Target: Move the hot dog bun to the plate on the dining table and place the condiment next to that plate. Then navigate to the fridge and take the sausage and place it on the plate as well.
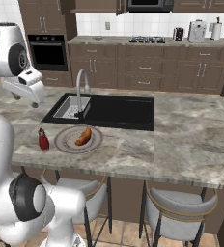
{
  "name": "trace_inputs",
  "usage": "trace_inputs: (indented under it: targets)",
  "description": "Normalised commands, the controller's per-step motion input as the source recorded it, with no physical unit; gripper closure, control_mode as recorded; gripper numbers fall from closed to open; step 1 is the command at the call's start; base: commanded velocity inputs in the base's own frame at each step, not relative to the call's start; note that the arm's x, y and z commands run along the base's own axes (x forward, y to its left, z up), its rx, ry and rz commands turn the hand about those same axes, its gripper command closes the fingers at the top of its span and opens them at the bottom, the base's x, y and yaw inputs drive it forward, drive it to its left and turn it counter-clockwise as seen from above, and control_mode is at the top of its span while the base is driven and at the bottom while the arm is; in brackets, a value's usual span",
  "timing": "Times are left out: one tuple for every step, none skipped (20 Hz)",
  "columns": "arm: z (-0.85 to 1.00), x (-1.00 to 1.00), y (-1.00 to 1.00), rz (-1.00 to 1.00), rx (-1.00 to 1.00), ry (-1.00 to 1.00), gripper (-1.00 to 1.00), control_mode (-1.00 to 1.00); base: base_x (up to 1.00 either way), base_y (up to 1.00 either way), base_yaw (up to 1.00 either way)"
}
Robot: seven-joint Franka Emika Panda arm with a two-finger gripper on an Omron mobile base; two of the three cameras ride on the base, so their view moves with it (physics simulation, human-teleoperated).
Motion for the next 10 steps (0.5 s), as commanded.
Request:
trace_inputs:
  targets:
    - [-0.75,-1.00,-0.94,0.09,-0.22,0.01,-1.00,-1.00,0.00,0.00,0.00]
    - [-0.82,-1.00,-1.00,0.08,-0.14,0.00,-1.00,-1.00,0.00,0.00,0.00]
    - [-0.83,-1.00,-1.00,0.06,-0.12,0.00,-1.00,-1.00,0.00,0.00,0.00]
    - [-0.79,-1.00,-1.00,0.06,-0.07,0.00,-1.00,-1.00,0.00,0.00,0.00]
    - [-0.74,-0.97,-1.00,0.05,-0.05,0.00,-1.00,-1.00,0.00,0.00,0.00]
    - [-0.60,-0.78,-1.00,0.04,-0.05,0.00,-1.00,-1.00,0.00,0.00,0.00]
    - [-0.44,-0.61,-1.00,0.03,-0.07,0.00,-1.00,-1.00,0.00,0.00,0.00]
    - [-0.31,-0.45,-0.91,0.00,-0.12,0.03,-1.00,-1.00,0.00,0.00,0.00]
    - [-0.24,-0.31,-0.81,0.00,-0.15,0.06,-1.00,-1.00,0.00,0.00,0.00]
    - [-0.21,-0.19,-0.72,0.00,-0.18,0.08,-1.00,-1.00,0.00,0.00,0.00]
